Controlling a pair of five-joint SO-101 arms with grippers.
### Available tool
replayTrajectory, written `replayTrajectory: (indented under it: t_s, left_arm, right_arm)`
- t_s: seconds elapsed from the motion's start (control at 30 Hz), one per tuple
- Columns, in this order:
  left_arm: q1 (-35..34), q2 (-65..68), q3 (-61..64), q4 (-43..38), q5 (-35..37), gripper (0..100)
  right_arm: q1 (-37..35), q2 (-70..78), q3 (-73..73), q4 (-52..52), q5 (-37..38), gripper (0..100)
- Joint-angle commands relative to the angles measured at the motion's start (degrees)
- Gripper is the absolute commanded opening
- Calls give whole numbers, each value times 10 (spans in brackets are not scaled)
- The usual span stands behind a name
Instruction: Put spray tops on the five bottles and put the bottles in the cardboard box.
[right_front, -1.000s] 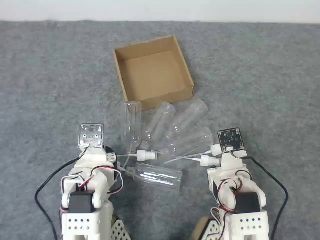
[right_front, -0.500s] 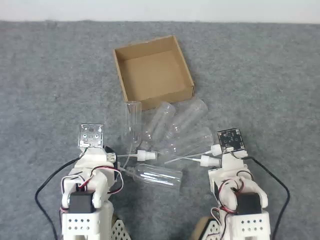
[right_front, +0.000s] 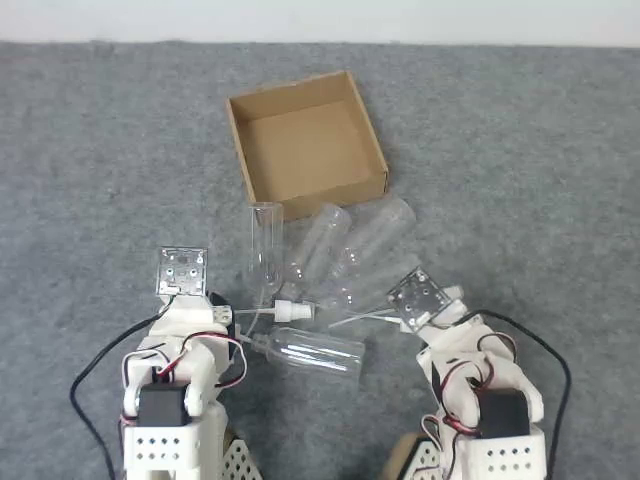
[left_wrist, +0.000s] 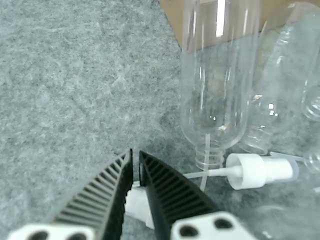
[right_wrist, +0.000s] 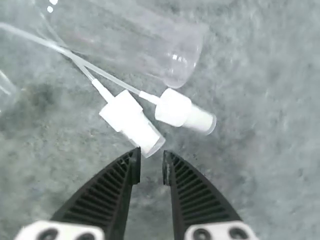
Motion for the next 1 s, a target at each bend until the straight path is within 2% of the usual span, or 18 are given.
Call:
replayTrajectory:
  t_s: [0.0, 0.23, 0.5, 0.7, 0.97]
  left_arm:
    - [-1, -9, -7, 4, 4, 12]
    - [0, -9, -7, 4, 4, 12]
    - [-1, -9, -7, 4, 4, 12]
    - [0, -9, -7, 4, 4, 12]
    - [-1, -9, -7, 4, 4, 12]
  right_arm:
    - [2, -6, -51, 7, 83, 38]
    - [15, -6, -105, 8, 193, 38]
    - [50, -6, -139, 0, 176, 37]
    - [102, -5, -172, 3, 150, 43]
    - [198, 1, -219, 2, 149, 128]
